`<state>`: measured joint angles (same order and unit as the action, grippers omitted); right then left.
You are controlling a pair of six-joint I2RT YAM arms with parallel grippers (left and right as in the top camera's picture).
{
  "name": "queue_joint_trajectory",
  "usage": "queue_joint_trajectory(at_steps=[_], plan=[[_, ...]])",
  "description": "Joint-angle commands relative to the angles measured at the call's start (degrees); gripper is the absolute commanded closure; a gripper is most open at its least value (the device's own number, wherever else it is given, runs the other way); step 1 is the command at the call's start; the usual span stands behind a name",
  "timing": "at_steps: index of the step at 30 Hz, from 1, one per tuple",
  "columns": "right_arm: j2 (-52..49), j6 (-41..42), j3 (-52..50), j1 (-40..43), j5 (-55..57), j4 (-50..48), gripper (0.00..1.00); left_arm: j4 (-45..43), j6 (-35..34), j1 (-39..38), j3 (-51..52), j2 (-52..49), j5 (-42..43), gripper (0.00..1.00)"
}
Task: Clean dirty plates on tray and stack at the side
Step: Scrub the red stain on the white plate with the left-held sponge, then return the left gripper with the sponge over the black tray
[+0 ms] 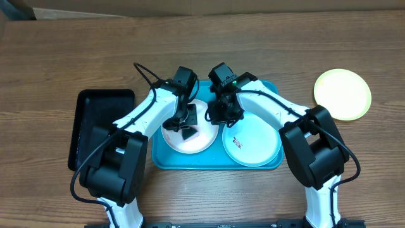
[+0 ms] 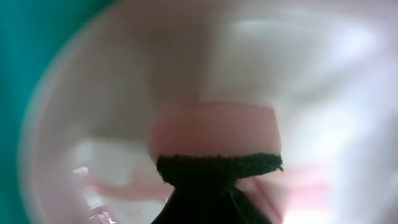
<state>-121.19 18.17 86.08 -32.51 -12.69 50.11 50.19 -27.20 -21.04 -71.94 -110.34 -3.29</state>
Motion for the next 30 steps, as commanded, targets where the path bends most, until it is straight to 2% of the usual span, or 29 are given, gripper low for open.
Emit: queue_joint_trajectory(at_steps=[1,5,14,18,23,28,30], plan=[[-0.3,0.0,-0.7,0.8,3.6,0.3,0.96,3.2,-2.9,0.9,1.3,-2.1,-20.3,0.96],[-0.3,0.0,-0.7,0.8,3.6,0.3,0.96,7.1,-4.8,0.9,-1.1,-2.0,-26.1,0.96],[-0.3,0.0,0.2,0.8,0.0,0.6,0.96,18.6,-9.3,0.9,-13.2,-1.4,-26.4,0.96],[-0.3,0.0,3.3,0.8,-0.5,2.9,0.96,23.2,-11.4,2.2,-17.5,2.1,-26.3,0.96],[0.6,-1.0,9.2,0.7,-0.2,7.8,0.96,25.7,-11.7,9.3,-17.7,8.3,-26.6,0.96],[2.7,-5.0,17.0,0.5,0.8,13.7,0.96,28.9,-11.6,21.0,-17.6,10.3,-15.3,0.96],[4.0,-5.2,20.0,-0.1,4.9,15.8,0.96,29.3,-10.3,25.2,-16.1,10.3,-12.0,0.96]])
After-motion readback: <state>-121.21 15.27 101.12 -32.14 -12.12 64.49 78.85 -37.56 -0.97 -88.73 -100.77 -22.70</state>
